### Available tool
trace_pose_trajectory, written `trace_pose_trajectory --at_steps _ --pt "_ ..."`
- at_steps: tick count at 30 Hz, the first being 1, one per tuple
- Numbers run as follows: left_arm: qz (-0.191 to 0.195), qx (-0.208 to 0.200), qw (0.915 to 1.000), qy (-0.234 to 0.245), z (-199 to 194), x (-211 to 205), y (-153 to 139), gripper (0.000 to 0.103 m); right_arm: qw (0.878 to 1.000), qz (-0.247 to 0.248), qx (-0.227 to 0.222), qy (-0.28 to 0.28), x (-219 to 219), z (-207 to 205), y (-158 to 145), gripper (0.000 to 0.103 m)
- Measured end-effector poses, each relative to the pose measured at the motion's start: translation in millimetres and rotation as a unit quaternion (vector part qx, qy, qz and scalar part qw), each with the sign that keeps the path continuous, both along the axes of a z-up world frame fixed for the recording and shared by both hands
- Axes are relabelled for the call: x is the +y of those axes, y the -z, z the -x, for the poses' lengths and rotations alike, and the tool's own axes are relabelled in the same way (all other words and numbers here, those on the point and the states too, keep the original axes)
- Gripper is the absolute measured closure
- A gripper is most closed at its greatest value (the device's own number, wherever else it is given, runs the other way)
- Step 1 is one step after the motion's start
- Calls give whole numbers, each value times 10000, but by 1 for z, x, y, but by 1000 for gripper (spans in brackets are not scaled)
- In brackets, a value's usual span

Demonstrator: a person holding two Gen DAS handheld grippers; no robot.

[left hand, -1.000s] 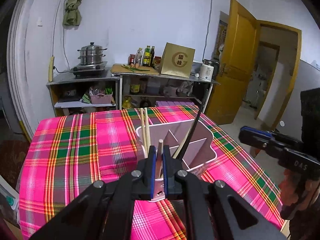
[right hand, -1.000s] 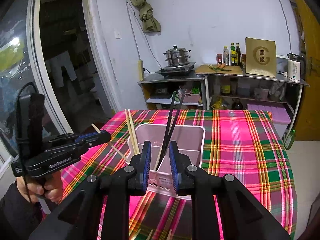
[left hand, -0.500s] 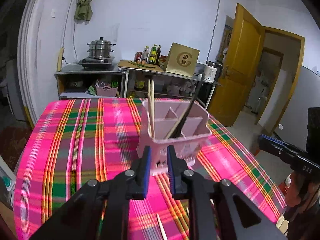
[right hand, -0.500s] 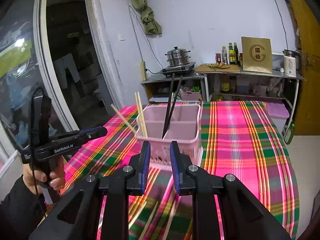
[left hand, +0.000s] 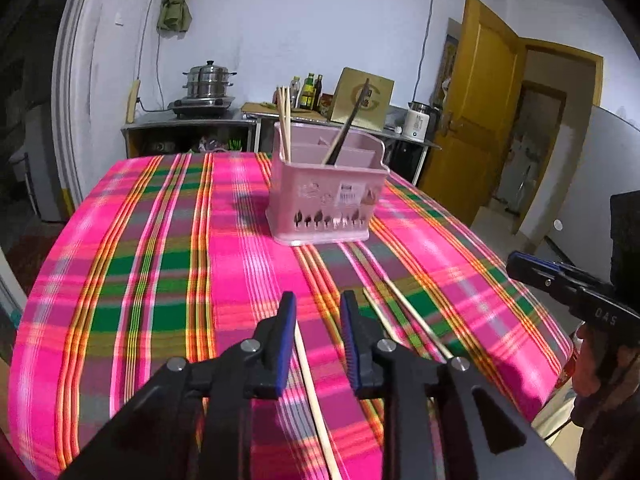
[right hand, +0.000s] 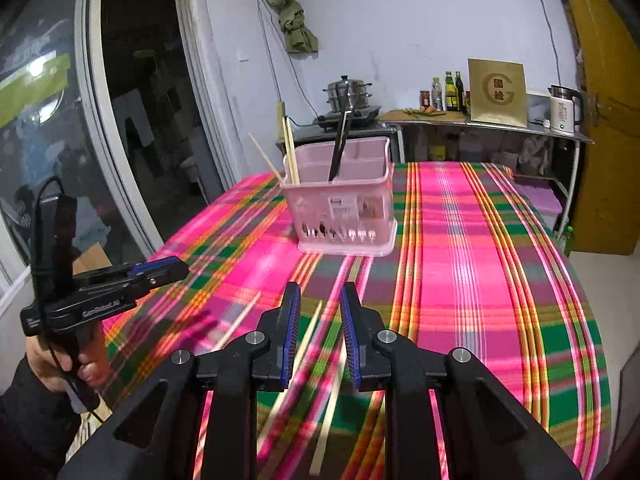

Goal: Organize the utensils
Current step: 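Lower both tools onto the remaining wooden chopsticks on the cloth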

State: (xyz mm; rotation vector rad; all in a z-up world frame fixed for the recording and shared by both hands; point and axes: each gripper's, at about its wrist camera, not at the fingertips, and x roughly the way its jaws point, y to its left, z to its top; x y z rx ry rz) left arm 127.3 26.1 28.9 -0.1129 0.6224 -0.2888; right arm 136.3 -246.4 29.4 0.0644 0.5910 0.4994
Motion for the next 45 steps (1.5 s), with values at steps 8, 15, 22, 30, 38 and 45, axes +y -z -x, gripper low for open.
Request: trace_pose_trajectory --at_steps 8,15,22,30,38,45 --pt "-96 271 9995 -107 15 -2 18 76 9997 88 220 101 0 10 18 82" --pt "-314 561 9978 -183 1 -6 33 75 9987 273 409 120 7 -1 31 82" --pt "-488 864 9949 -189 -22 -12 45 75 9970 463 595 188 15 -18 42 82" --pt "-644 1180 9907 -220 -48 -14 58 76 9943 657 827 159 28 -43 52 82" --pt "-765 1369 9874 -201 -63 -17 66 76 9914 805 1018 172 43 -64 60 82" --pt "-845 1419 9861 -174 -69 -19 69 76 9878 1020 1172 -3 69 -77 68 82"
